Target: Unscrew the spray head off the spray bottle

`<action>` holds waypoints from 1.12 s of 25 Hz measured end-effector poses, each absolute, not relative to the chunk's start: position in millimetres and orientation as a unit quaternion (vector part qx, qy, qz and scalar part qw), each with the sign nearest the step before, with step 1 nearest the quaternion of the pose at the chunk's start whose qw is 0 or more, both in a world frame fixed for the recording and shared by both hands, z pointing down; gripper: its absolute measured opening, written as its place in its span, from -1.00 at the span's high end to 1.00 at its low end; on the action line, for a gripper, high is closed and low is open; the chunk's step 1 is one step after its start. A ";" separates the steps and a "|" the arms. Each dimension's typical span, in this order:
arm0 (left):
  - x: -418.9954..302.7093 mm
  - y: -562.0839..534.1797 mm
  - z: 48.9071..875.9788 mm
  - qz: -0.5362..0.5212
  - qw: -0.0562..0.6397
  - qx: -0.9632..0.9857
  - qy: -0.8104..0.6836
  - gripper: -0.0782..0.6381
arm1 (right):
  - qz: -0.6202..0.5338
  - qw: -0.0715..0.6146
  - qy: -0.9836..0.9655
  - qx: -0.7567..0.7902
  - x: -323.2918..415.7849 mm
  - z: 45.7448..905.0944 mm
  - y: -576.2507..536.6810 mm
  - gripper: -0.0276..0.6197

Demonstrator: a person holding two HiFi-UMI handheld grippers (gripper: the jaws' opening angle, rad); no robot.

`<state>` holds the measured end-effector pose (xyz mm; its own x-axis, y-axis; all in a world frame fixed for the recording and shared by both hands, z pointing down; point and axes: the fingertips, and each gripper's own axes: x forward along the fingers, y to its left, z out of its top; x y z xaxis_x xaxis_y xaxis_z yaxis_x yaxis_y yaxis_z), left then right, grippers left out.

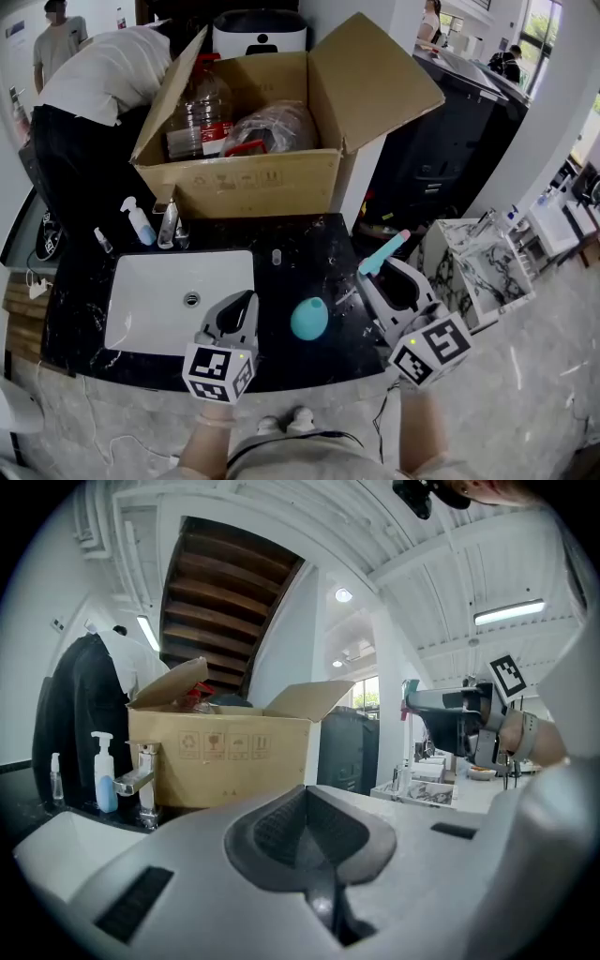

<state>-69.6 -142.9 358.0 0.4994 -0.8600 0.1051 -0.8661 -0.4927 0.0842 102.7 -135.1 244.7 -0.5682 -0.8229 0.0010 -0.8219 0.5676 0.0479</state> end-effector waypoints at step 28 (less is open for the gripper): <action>-102.8 -122.5 354.0 -0.004 0.047 0.839 -0.542 0.77 | 0.022 0.049 -0.861 0.506 130.0 310.6 -111.2 0.48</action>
<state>-102.8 -122.5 354.0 0.4129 -0.9097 0.0444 -0.9089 -0.4085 0.0840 130.0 -111.2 310.6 -0.4822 -0.8695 0.1068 -0.8738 0.4861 0.0125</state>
